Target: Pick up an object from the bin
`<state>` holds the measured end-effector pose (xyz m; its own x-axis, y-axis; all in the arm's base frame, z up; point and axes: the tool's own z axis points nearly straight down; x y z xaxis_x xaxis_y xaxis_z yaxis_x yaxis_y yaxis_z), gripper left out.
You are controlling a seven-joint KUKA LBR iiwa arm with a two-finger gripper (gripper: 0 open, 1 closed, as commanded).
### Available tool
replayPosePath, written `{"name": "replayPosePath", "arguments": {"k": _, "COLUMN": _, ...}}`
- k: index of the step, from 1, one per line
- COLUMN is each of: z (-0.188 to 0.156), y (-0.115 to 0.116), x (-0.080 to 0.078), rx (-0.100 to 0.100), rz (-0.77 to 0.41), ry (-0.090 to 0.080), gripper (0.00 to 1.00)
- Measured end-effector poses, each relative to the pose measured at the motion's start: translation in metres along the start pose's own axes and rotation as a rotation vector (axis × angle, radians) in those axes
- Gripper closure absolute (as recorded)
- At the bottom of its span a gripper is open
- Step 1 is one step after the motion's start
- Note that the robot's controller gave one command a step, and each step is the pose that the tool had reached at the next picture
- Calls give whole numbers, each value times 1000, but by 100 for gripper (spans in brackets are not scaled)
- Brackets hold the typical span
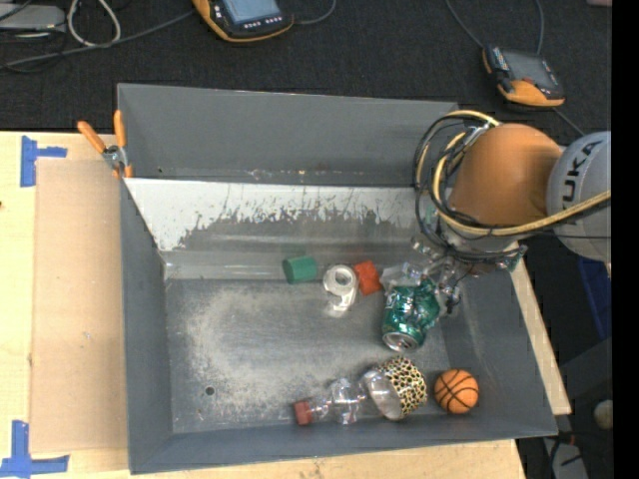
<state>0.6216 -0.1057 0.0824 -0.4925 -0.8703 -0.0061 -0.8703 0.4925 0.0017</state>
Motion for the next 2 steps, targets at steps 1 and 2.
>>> {"name": "replayPosePath", "arguments": {"k": 1, "z": -36, "y": 1, "x": -1, "rx": -4, "rz": 3, "ry": 0, "gripper": 100}}
{"name": "replayPosePath", "arguments": {"k": 2, "z": -66, "y": 2, "x": -2, "rx": -4, "rz": 5, "ry": -1, "gripper": 100}}
